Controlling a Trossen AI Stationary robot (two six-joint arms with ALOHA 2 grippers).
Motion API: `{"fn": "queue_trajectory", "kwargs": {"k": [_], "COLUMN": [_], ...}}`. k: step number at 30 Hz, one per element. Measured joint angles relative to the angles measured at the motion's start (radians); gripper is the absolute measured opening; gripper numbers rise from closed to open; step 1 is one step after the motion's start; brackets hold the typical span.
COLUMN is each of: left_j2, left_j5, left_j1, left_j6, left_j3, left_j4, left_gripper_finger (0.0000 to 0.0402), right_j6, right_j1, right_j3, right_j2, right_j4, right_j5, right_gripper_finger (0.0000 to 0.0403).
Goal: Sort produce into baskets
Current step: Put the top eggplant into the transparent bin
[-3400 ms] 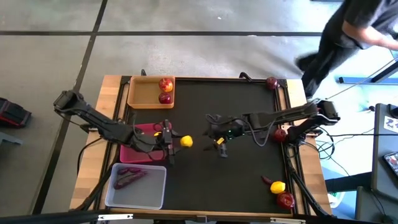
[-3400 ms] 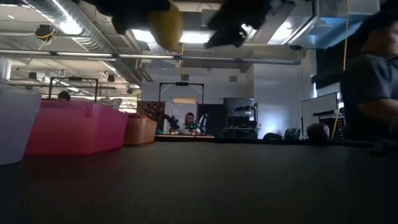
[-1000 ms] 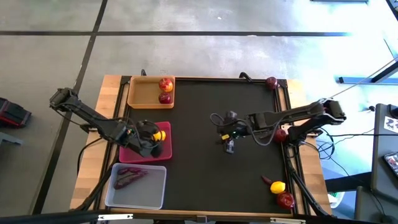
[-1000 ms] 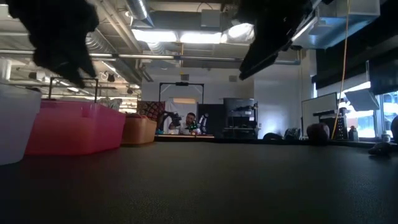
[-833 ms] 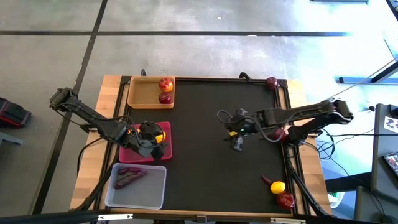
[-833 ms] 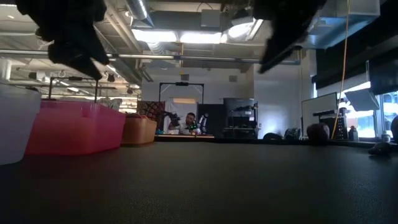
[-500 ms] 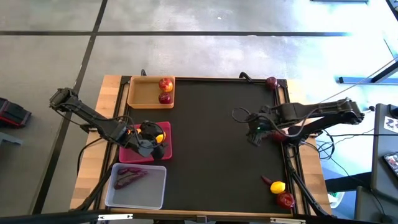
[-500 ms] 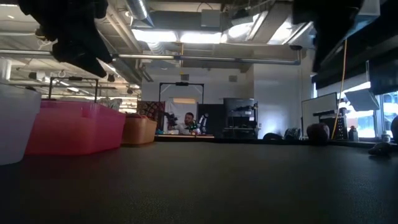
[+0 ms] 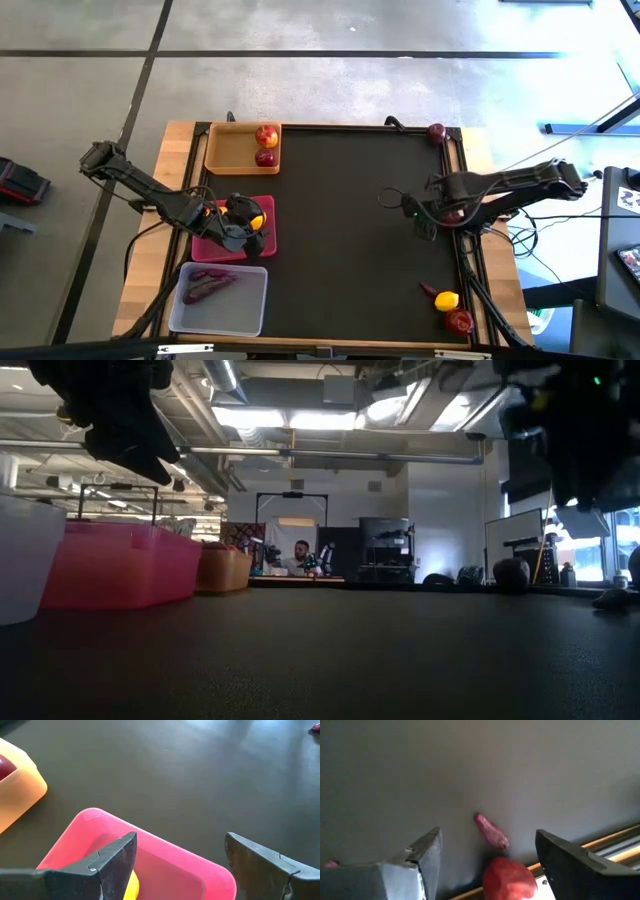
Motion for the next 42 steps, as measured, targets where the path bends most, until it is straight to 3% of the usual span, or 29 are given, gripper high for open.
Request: {"fn": "queue_trajectory", "kwargs": {"k": [8,18,32,42], "left_j2": [0.000,0.000,0.000,0.000], "left_j5": [-0.003,-0.004,-0.003,-0.003], "left_j1": [0.003,0.003,0.003,0.003], "left_j6": [0.001,-0.001,0.000,0.000], "left_j3": [0.000,0.000,-0.001,-0.001], "left_j4": [0.000,0.001,0.001,0.000], "left_gripper_finger": [0.0294,0.0294,0.0294,0.0294], "right_j6": [-0.060,-0.164,-0.248,-0.325], "right_j1": [0.000,0.000,-0.035,-0.059], "right_j3": [-0.141,-0.178,-0.179,-0.170], "right_j2": [0.052,0.245,0.456,0.489], "right_j4": [0.050,0.106,0.131,0.167], "right_j5": [-0.041,-0.018,0.062,0.021], "right_gripper_finger": [0.0269,0.0261,0.0097,0.0032]}}
